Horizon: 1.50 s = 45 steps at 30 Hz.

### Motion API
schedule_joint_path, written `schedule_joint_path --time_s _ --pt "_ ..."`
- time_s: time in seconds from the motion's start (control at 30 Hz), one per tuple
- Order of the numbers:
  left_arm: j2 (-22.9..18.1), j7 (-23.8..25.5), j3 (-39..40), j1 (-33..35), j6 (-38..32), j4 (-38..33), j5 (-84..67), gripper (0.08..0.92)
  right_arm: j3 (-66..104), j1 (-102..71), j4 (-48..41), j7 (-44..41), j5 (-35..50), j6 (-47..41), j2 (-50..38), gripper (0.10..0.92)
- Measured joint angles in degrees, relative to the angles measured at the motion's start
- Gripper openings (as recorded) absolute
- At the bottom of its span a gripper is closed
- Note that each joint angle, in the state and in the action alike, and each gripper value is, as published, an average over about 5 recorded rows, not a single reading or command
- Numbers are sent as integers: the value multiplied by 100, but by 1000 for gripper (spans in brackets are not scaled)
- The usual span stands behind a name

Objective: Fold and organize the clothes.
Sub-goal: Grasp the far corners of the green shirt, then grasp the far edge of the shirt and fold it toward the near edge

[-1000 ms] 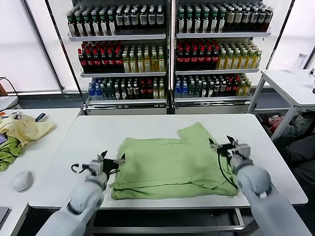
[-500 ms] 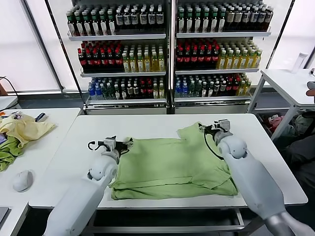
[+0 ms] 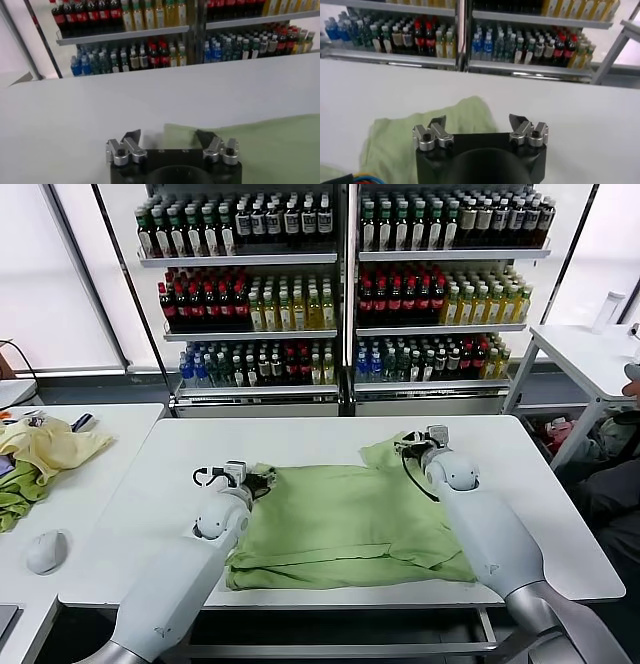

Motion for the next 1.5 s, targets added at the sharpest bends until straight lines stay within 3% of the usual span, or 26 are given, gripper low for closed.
schedule_joint_path --time_s 0.53,0.67,0.97,1.5 --pt "95 190 -55 229 -137 -130 -201 161 26 -23 -103 -218 208 -13 -40 215" --pt "135 197 -118 324 -242 -257 -293 106 71 -127 94 -185 261 101 -106 129" --pt "355 210 -373 620 -425 -824 -549 103 329 -563 1067 -95 446 291 -402 117" --pt "874 212 -812 1612 -426 -2538 -849 103 1326 -2359 3625 104 712 176 -1233 117"
